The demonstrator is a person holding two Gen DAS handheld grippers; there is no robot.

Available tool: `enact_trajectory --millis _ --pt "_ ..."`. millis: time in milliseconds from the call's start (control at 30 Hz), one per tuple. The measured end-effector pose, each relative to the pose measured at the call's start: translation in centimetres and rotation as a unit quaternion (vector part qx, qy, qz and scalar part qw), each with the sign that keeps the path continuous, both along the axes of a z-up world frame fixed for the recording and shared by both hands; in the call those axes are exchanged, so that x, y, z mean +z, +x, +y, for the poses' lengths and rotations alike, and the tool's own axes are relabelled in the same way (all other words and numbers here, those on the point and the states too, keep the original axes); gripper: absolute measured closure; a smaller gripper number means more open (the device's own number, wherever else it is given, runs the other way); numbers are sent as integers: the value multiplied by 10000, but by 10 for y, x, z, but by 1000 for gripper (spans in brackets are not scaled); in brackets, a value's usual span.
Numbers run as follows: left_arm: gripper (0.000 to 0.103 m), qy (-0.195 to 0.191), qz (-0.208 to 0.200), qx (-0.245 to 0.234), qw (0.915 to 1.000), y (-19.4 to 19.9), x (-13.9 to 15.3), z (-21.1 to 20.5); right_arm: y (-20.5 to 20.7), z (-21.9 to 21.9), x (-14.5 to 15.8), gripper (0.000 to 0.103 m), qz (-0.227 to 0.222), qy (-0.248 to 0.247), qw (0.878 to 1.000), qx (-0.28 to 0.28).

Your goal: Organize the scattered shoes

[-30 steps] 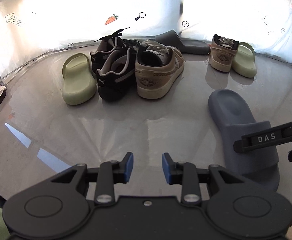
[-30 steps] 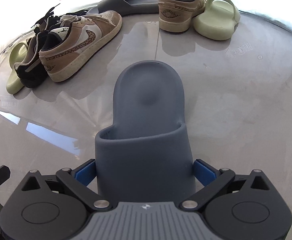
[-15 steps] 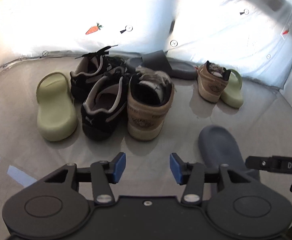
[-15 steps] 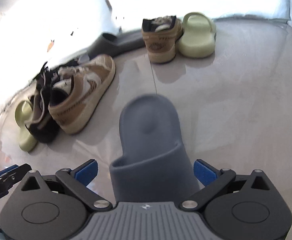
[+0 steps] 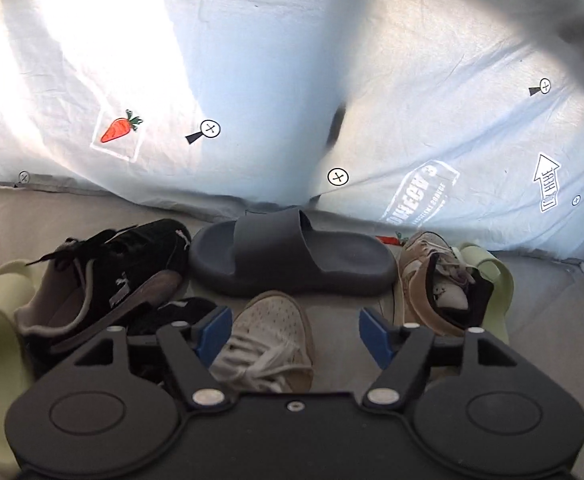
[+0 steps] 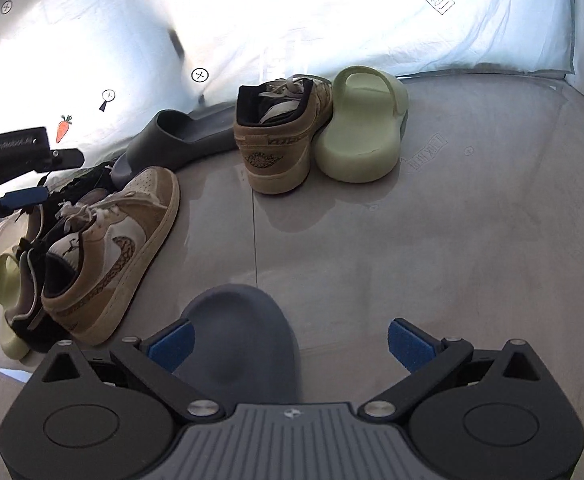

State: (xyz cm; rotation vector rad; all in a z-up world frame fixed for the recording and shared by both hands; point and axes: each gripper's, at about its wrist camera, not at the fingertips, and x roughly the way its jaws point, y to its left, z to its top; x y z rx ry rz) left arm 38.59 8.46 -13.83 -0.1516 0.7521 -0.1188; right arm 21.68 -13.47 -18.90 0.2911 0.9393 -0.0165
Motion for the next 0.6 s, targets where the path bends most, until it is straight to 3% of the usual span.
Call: enact_trajectory --millis 133,233,400,600 --pt "32 387 193 122 9990 65 -14 -9 22 -5 -5 1 -38 92 9999 -42" --pt "32 354 429 202 9982 106 -27 -1 34 -5 -9 1 -43 133 9999 8" --pt "30 396 945 -70 9947 148 -56 8 45 -4 -21 1 99 239 9996 75" --pt "21 756 932 -267 9924 162 -70 6 56 -5 -34 1 241 375 9990 87"
